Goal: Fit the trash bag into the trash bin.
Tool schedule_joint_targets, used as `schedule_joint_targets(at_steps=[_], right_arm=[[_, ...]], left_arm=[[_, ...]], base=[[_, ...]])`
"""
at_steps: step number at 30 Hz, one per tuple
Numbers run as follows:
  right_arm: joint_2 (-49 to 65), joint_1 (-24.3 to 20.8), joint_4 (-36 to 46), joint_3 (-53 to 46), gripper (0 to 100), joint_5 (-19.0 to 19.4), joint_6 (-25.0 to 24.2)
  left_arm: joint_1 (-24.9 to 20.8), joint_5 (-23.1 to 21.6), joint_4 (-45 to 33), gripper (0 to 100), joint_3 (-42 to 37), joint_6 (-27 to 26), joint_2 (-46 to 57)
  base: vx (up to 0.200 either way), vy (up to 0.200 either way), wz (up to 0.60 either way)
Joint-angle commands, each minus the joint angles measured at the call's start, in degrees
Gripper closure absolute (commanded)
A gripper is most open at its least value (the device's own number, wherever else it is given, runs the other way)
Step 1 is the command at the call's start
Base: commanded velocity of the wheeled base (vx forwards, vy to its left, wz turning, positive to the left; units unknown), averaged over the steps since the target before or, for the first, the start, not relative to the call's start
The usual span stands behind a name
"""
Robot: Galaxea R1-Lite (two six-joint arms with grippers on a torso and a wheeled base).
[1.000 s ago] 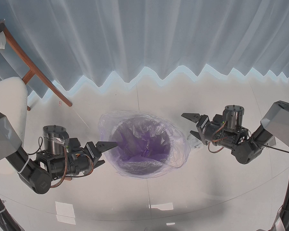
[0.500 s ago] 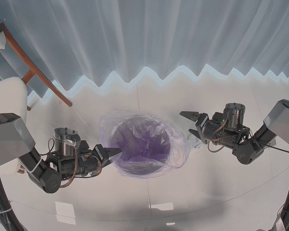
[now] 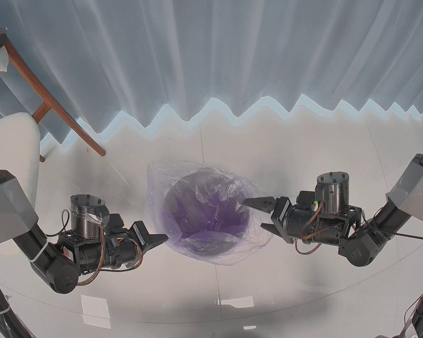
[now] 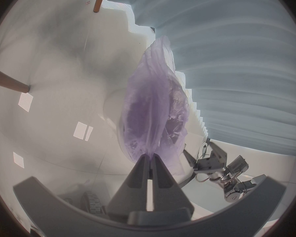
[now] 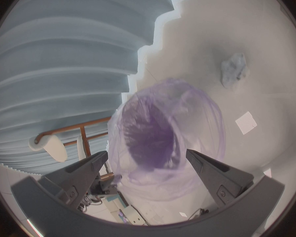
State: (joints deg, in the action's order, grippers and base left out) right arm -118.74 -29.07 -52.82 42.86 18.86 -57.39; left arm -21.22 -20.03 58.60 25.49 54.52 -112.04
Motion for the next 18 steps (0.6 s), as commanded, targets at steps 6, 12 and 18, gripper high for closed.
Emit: schedule_joint_targets(at_steps=[6, 12, 18], right_arm=[[2.9, -2.57, -0.44, -4.89, 0, -0.05, -0.53], [3.34, -4.85, -0.62, -5.68, 0, -0.4, -3.16], [2.63, -6.08, -4.83, -7.35, 0, -2.6, -7.73]], left_arm=[[1.71, -0.19, 7.58, 100, -7.03, -0.2, 2.27], [3.03, -1.94, 20.59, 100, -11.08, 0.33, -3.01], [2.42, -1.42, 29.99, 100, -12.57, 0.06, -9.86]], base=[[0.0, 0.0, 0.0], [-0.167, 0.0, 0.0], [-0.2, 0.0, 0.0]])
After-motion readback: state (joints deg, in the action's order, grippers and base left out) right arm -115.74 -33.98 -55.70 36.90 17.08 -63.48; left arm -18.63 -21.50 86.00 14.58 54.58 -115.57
